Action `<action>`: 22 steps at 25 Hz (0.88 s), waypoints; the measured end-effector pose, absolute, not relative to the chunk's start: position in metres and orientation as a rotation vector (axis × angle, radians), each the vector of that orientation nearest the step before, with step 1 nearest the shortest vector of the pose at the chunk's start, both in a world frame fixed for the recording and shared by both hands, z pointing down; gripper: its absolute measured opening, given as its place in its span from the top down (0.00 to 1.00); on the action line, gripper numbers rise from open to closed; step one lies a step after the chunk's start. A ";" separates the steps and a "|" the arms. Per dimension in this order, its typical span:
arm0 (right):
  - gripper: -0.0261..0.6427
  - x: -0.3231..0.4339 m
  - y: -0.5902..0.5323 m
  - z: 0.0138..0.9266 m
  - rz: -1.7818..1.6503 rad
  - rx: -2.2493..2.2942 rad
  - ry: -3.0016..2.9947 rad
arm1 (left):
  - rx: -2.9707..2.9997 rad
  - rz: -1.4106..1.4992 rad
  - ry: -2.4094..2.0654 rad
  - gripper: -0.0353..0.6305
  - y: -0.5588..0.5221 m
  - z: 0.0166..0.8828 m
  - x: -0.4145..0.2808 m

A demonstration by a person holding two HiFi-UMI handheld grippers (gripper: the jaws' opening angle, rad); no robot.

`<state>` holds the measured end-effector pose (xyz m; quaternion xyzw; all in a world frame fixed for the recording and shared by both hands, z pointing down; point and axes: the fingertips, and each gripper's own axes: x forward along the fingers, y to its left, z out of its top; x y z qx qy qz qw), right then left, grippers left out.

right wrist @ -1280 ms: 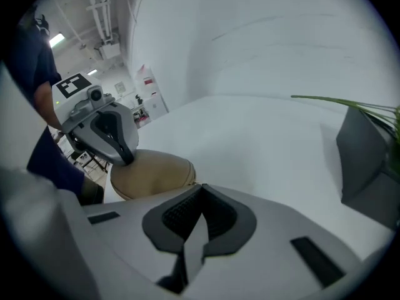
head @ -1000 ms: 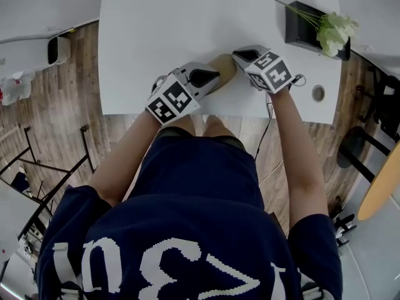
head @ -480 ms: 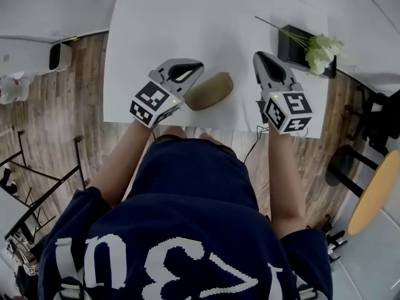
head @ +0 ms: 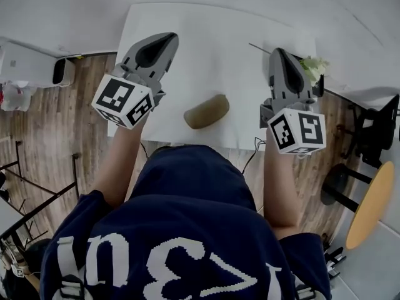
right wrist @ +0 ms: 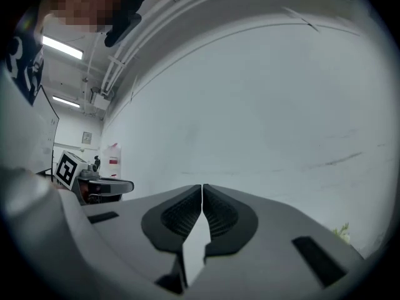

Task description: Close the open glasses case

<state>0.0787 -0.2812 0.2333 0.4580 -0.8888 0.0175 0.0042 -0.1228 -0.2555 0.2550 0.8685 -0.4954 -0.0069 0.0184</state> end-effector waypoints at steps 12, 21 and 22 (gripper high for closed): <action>0.92 0.071 -0.279 0.204 0.017 1.430 -2.849 | 2.736 -0.130 -1.770 0.92 -0.257 0.191 -0.150; 0.92 0.073 -0.278 0.201 0.019 1.430 -2.854 | 2.748 -0.143 -1.811 0.92 -0.254 0.182 -0.153; 0.92 0.073 -0.278 0.201 0.019 1.429 -2.855 | 2.745 -0.143 -1.815 0.92 -0.254 0.182 -0.153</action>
